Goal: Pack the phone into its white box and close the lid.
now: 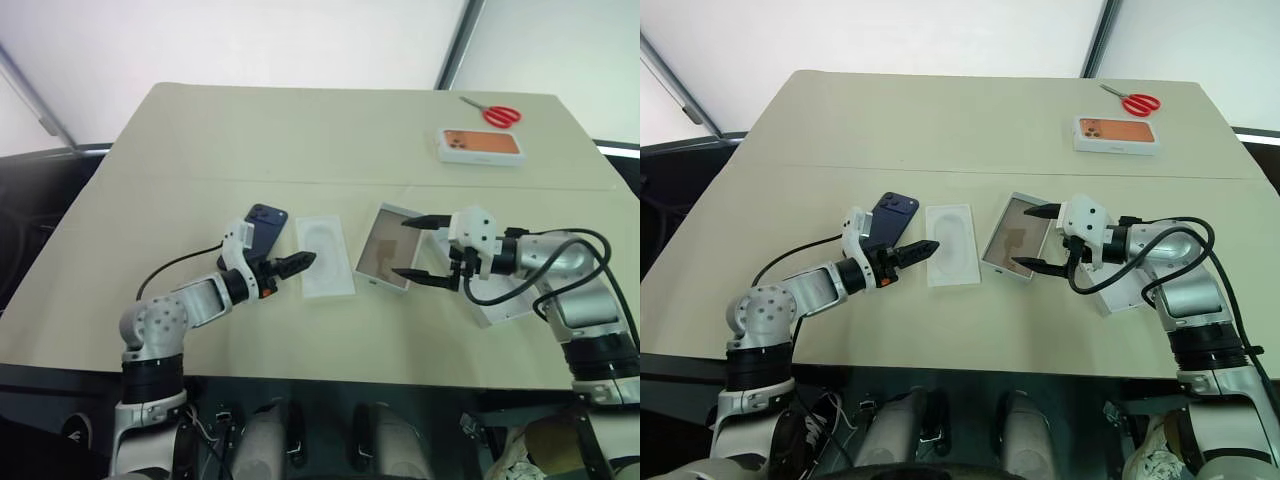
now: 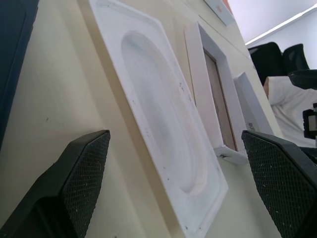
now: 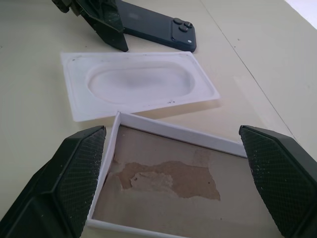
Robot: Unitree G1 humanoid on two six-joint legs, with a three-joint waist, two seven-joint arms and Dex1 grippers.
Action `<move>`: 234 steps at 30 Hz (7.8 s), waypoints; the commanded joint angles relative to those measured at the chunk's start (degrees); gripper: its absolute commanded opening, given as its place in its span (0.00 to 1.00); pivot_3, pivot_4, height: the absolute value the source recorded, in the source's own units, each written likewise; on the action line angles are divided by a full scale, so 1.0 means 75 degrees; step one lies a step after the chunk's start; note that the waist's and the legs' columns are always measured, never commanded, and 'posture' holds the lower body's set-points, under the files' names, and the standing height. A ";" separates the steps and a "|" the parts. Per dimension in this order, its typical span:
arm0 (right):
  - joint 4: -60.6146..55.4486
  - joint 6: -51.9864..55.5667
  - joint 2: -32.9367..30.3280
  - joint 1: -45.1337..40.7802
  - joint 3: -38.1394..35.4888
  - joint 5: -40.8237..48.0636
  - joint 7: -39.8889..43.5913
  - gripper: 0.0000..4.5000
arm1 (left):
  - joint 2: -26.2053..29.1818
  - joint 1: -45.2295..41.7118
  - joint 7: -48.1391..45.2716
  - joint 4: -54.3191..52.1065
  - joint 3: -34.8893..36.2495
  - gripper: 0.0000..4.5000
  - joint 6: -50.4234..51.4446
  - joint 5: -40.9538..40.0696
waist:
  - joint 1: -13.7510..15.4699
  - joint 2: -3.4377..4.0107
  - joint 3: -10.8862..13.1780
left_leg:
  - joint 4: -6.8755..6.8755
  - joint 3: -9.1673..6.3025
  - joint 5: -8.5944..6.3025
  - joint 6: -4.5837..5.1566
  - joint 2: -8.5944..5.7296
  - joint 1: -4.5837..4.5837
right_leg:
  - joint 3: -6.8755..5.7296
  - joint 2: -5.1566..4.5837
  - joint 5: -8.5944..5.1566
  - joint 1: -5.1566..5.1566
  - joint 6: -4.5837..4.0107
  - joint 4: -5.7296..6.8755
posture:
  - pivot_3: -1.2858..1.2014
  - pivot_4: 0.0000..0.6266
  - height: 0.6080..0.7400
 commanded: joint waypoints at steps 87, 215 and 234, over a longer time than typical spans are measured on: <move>0.0001 0.1455 0.0145 -0.0183 -0.0257 0.0687 0.0427 0.86 | -0.0613 -0.0990 0.1989 0.0902 0.1281 0.00 0.0446 -0.2455 | 0.0021 -0.0006 0.0000 | 0.0000 -0.0006 0.0008 -0.0015 0.0011 0.0000 | 0.0004 0.0021 0.0001 0.0000 -0.0003 0.0002 | 0.52 0.24 0.98; 0.1040 0.1880 0.3155 -0.2506 0.1958 -0.2734 -0.2642 0.01 | 0.3053 -0.0459 -0.2200 0.0731 -0.0192 1.00 -0.2866 0.1241 | -0.0242 0.0000 0.0000 | -0.0024 0.0010 0.0007 -0.0043 0.0020 -0.0007 | 0.0003 0.0034 0.0000 -0.0028 -0.0004 0.0003 | 0.52 0.24 0.98; 0.1886 0.2901 0.5009 -0.3004 0.2961 -0.3209 -0.3619 0.01 | 0.3687 -0.3536 -0.6166 0.6981 -0.2493 1.00 -0.4262 0.4544 | -0.0309 -0.0002 -0.0001 | -0.0046 0.0053 0.0012 -0.0069 0.0016 -0.0051 | 0.0020 0.0035 0.0000 -0.0103 -0.0005 0.0029 | 0.52 0.24 0.98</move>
